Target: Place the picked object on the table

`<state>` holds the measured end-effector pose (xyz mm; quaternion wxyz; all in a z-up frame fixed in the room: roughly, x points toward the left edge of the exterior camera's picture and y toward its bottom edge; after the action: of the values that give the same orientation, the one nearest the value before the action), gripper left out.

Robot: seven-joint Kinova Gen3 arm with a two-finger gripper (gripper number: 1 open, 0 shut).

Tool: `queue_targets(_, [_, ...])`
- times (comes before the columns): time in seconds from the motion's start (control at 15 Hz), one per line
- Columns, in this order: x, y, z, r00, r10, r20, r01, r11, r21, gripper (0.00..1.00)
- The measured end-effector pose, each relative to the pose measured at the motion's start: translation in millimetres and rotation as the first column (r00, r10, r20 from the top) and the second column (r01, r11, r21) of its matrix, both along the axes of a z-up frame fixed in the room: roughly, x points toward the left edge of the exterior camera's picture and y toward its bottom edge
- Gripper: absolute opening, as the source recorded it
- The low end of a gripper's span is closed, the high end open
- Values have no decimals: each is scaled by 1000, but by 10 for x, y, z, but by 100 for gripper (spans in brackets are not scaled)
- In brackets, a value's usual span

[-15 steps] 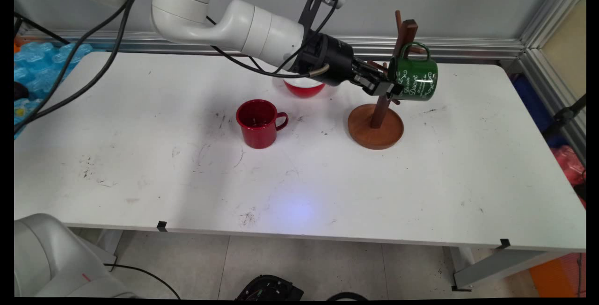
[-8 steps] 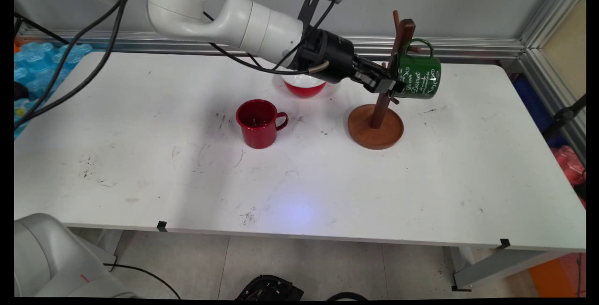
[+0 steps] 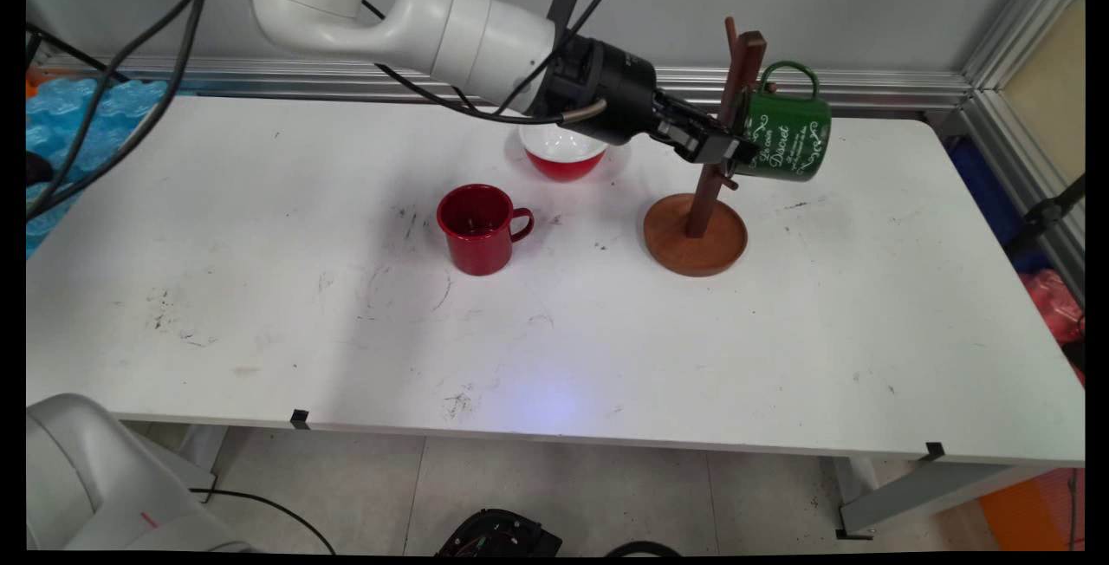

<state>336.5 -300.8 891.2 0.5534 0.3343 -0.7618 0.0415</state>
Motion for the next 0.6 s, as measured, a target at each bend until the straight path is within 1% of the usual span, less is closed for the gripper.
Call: queue_targets(0.6, [51,172,144,1000,-26,4,26,1000,7,0])
